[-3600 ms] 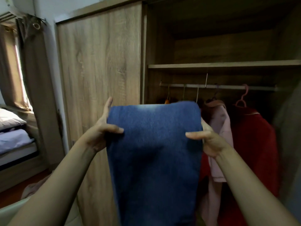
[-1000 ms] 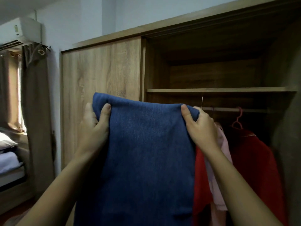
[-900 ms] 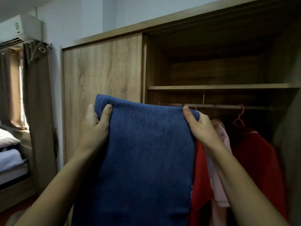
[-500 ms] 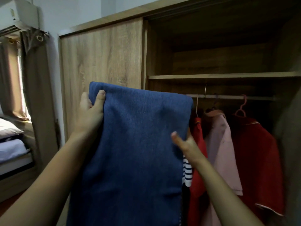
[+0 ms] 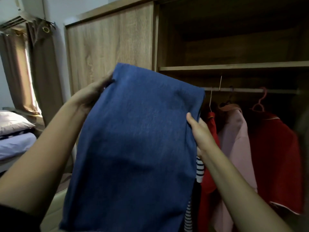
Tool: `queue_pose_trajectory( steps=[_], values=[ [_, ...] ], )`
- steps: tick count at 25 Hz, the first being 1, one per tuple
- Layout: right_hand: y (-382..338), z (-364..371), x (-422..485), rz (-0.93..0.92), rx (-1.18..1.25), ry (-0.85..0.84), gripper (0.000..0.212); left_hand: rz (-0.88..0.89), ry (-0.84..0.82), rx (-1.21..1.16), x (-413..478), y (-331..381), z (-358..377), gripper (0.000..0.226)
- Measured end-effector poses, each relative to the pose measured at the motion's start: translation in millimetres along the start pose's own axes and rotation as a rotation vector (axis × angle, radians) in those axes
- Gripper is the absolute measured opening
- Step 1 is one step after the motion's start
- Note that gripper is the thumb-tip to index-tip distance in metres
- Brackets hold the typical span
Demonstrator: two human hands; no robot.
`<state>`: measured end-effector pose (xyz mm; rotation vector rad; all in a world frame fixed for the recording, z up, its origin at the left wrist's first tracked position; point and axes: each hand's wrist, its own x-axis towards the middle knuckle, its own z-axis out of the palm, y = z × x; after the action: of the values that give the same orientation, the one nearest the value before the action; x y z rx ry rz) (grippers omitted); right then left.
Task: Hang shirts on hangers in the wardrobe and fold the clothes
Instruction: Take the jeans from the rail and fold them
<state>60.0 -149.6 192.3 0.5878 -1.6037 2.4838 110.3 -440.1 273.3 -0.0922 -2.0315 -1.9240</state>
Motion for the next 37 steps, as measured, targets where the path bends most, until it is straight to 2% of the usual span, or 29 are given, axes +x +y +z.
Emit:
queue_pose_trajectory(
  steps=[2, 3, 5, 7, 10, 12, 13, 14, 15, 16, 19, 21, 23, 25, 28, 31, 32, 34, 36, 37],
  values=[
    [4, -9, 7, 0.0, 0.044, 0.053, 0.033, -0.157, -0.1, -0.085, -20, -24, -5, 0.079],
    [5, -14, 10, 0.02, 0.042, 0.074, 0.035, -0.224, -0.176, -0.13, -31, -33, -3, 0.079],
    [0, -20, 13, 0.1, -0.007, 0.095, 0.035, -0.215, -0.303, -0.139, -49, -42, 14, 0.071],
    [-13, -18, 15, 0.214, -0.067, 0.065, 0.031, -0.095, -0.23, -0.036, -48, -47, 30, 0.077],
    [-26, -16, 10, 0.363, -0.019, -0.044, 0.026, -0.049, 0.032, -0.045, -38, -52, 37, 0.075],
    [-25, -24, 5, 0.293, 0.115, -0.134, 0.019, -0.029, 0.094, -0.149, -38, -54, 34, 0.064],
    [-26, -27, 1, 0.238, 0.17, -0.171, 0.034, -0.016, 0.083, -0.211, -38, -53, 31, 0.06],
    [-28, -30, -3, 0.208, 0.158, -0.203, 0.064, -0.005, 0.05, -0.275, -38, -51, 26, 0.057],
    [-29, -33, -5, 0.188, 0.097, -0.241, 0.092, 0.002, -0.012, -0.335, -39, -46, 22, 0.057],
    [-30, -34, -7, 0.165, 0.017, -0.273, 0.105, 0.005, -0.09, -0.38, -43, -41, 17, 0.065],
    [-37, -31, -15, 0.036, -0.116, -0.306, 0.094, 0.009, -0.215, -0.322, -50, -33, 3, 0.099],
    [-42, -28, -24, -0.063, -0.171, -0.327, 0.089, 0.026, -0.228, -0.185, -54, -28, -3, 0.107],
    [-47, -28, -29, -0.149, -0.233, -0.357, 0.089, -0.04, -0.217, -0.078, -56, -21, -1, 0.108],
    [-51, -27, -32, -0.195, -0.304, -0.375, 0.09, -0.11, -0.189, -0.032, -56, -15, 0, 0.095],
    [-50, -25, -35, -0.213, -0.29, -0.388, 0.083, -0.137, -0.051, -0.148, -57, -13, 9, 0.048],
    [-46, -25, -36, -0.222, -0.211, -0.371, 0.079, -0.047, 0.111, -0.165, -54, -18, 15, 0.036],
    [-45, -27, -37, -0.24, -0.195, -0.358, 0.077, 0.005, 0.093, -0.199, -56, -18, 16, 0.031],
    [-49, -28, -43, -0.288, -0.165, -0.352, 0.084, 0.113, -0.057, -0.35, -61, -20, 10, 0.029],
    [-57, -30, -48, -0.372, -0.226, -0.372, 0.098, 0.217, -0.236, -0.412, -67, -20, -3, 0.053],
    [-62, -31, -50, -0.406, -0.265, -0.39, 0.103, 0.263, -0.296, -0.339, -70, -19, -6, 0.067]
  ],
)
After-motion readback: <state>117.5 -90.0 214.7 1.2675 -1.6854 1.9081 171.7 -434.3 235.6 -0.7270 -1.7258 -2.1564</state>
